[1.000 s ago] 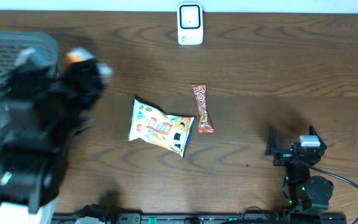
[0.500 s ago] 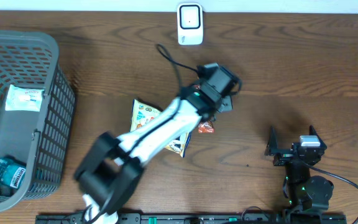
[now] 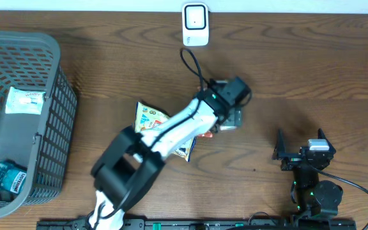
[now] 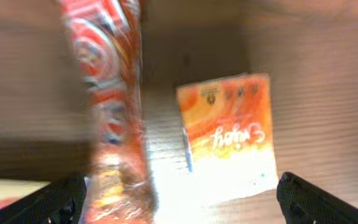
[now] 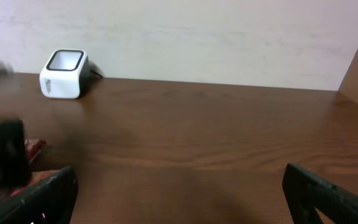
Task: Scan the item barcode
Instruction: 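Place the orange box on the table beside the candy bar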
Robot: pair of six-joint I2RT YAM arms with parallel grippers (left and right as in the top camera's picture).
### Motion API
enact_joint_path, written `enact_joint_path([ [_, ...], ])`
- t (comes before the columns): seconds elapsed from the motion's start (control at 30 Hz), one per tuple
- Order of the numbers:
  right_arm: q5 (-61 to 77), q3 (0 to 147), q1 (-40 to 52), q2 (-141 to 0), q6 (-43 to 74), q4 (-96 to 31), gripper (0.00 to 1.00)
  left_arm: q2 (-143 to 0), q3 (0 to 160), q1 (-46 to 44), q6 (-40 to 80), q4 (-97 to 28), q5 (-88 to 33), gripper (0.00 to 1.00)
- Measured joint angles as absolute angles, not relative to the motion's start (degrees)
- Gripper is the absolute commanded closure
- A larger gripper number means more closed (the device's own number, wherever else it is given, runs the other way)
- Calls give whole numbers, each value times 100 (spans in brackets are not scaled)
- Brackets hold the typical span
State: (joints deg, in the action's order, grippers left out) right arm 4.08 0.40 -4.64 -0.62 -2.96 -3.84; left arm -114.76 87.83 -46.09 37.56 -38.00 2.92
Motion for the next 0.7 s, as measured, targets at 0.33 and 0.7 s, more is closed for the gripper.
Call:
enact_joint_path([
  [0.33,405,40,-467,-62,-294,-381,1,-8423,10606,-2403,2816,-5749,1855,2],
  [0.7,403,40,-464,-64,-294,-384,1,-7778,10038,2071,3218,-7516,2018,2],
])
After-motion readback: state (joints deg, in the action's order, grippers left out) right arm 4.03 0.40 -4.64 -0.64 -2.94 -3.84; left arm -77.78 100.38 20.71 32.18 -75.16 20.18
